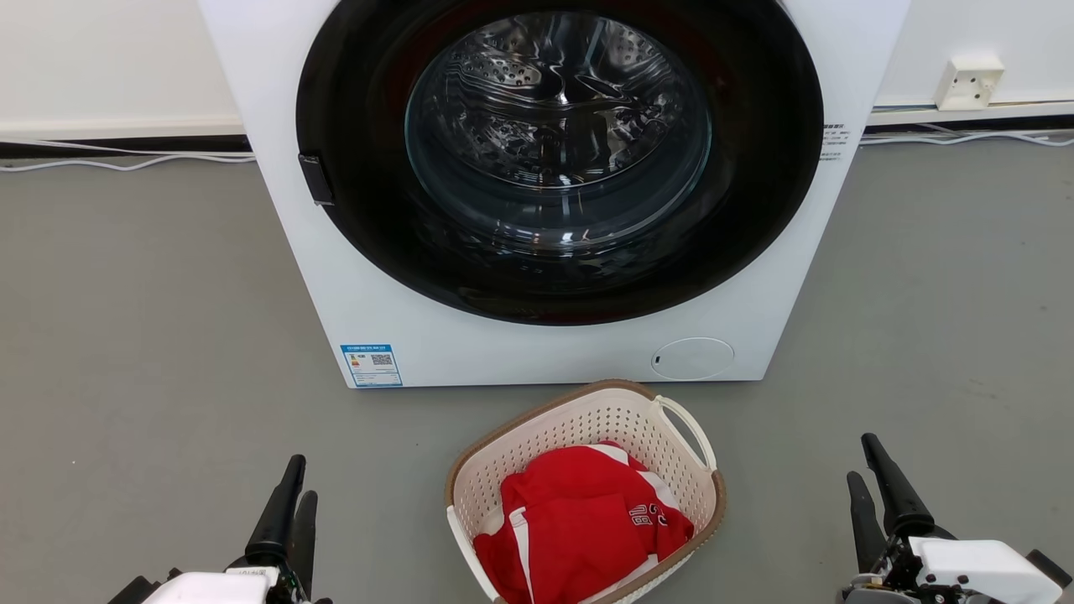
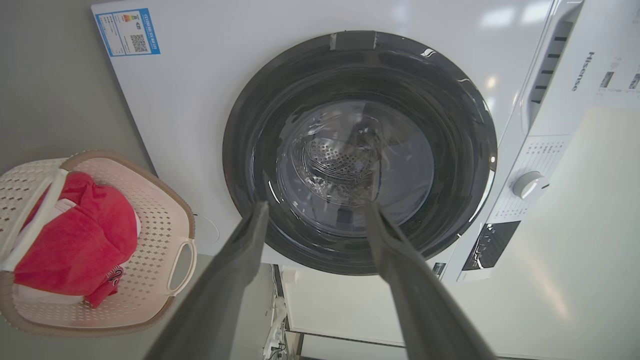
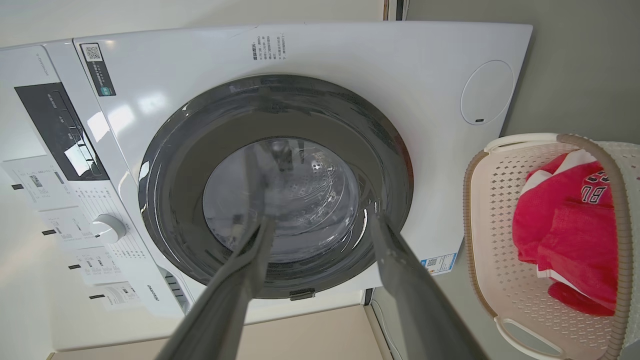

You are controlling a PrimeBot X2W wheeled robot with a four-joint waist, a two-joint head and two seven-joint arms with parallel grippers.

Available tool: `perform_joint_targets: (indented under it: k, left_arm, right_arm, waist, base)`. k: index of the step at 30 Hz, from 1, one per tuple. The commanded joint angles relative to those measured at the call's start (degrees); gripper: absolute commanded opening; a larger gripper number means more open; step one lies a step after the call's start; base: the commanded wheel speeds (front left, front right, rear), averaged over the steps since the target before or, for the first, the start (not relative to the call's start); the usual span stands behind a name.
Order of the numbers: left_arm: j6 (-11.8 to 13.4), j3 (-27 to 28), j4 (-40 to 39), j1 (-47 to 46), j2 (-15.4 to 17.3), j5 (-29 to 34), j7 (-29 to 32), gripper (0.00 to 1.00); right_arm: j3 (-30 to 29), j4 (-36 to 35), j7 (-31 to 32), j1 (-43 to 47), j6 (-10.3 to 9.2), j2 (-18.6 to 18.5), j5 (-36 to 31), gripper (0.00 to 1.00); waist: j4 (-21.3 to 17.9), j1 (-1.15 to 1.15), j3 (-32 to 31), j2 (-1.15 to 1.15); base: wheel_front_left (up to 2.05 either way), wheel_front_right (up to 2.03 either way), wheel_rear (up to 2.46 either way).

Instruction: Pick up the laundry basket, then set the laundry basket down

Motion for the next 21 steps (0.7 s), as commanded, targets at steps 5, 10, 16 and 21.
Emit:
perform_joint_targets:
  k: [5,10,16,21]
  left_arm:
    - [-0.1,-0.3,-2.6,-2.5,0.4,1.9,-1.2,1.00]
    - [-0.1,-0.6,-3.5,-2.7,0.4,4.1,-2.0,1.00]
    - [-0.2,-0.9,-4.6,-2.9,0.5,7.3,-3.0,1.00]
    - [-0.2,-1.2,-5.5,-3.1,0.5,11.2,-3.9,1.00]
  right_arm:
    - [1.3,-2.8,-1.5,-2.2,0.10,-0.7,-0.9,1.00]
    - [2.5,-3.7,-2.5,-2.5,0.12,-1.3,-2.4,1.00]
    - [2.7,-5.1,-3.5,-2.8,0.14,-1.4,-6.5,1.00]
    - [3.5,-6.4,-4.3,-2.9,0.16,-1.4,-10.3,1.00]
  waist:
    - [0.0,-0.02,0.2,0.00]
    - [0.0,-0.02,0.3,0.00]
    - [0.1,-0.02,0.5,0.00]
    - [0.2,-0.02,0.6,0.00]
  base:
    - [0.00,0.00,0.00]
    - [0.00,0.00,0.00]
    - [0.00,0.00,0.00]
    - [0.00,0.00,0.00]
